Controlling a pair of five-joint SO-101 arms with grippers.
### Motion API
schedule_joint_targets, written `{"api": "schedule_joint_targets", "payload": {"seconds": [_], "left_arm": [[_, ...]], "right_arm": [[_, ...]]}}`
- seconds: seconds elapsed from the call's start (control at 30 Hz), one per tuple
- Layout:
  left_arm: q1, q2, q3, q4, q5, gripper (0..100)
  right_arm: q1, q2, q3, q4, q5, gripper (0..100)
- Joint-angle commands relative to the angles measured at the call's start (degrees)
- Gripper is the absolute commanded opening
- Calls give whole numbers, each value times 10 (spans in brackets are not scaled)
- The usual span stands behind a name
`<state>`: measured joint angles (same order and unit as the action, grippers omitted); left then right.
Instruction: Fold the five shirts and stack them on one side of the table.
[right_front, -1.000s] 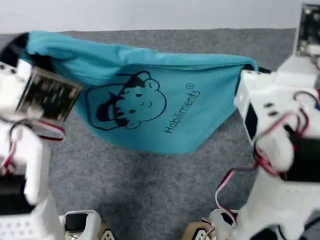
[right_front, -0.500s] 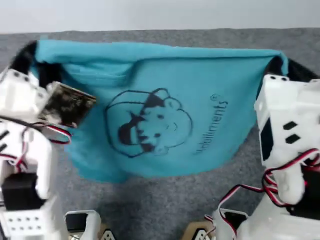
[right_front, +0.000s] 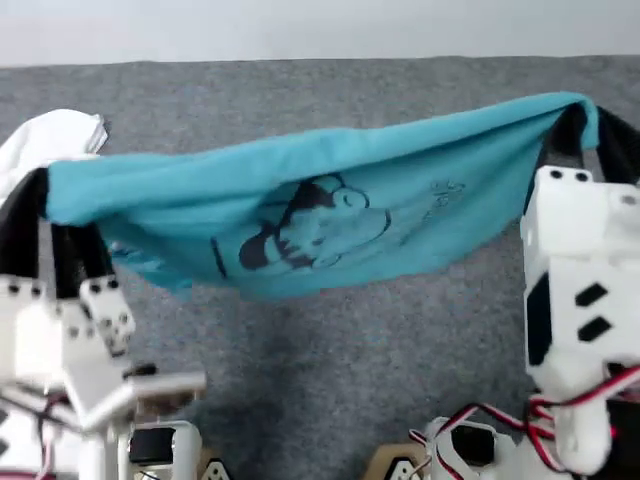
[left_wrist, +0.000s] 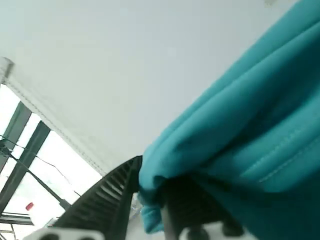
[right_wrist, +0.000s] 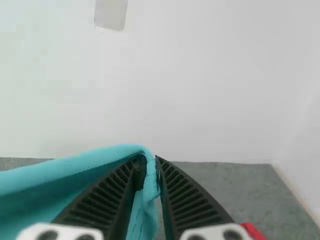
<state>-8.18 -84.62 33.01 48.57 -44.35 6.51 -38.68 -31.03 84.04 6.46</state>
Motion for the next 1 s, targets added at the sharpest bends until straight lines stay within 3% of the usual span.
{"api": "schedule_joint_targets", "payload": {"seconds": [0.0,0.23,0.43,0.63,0.97], "left_arm": [[-3,-31,3,-13,-6,4],[-2,-68,71,-10,-6,4],[-4,-79,100,-10,-6,4],[-4,-76,100,-11,-5,4],[-3,-76,10,-62,-5,4]], "right_arm": [[10,-16,-23,-13,13,8],[10,-15,-22,-96,57,8],[9,-14,-23,-107,62,8],[9,-9,-20,-178,105,8],[9,-27,-17,-178,105,8]]}}
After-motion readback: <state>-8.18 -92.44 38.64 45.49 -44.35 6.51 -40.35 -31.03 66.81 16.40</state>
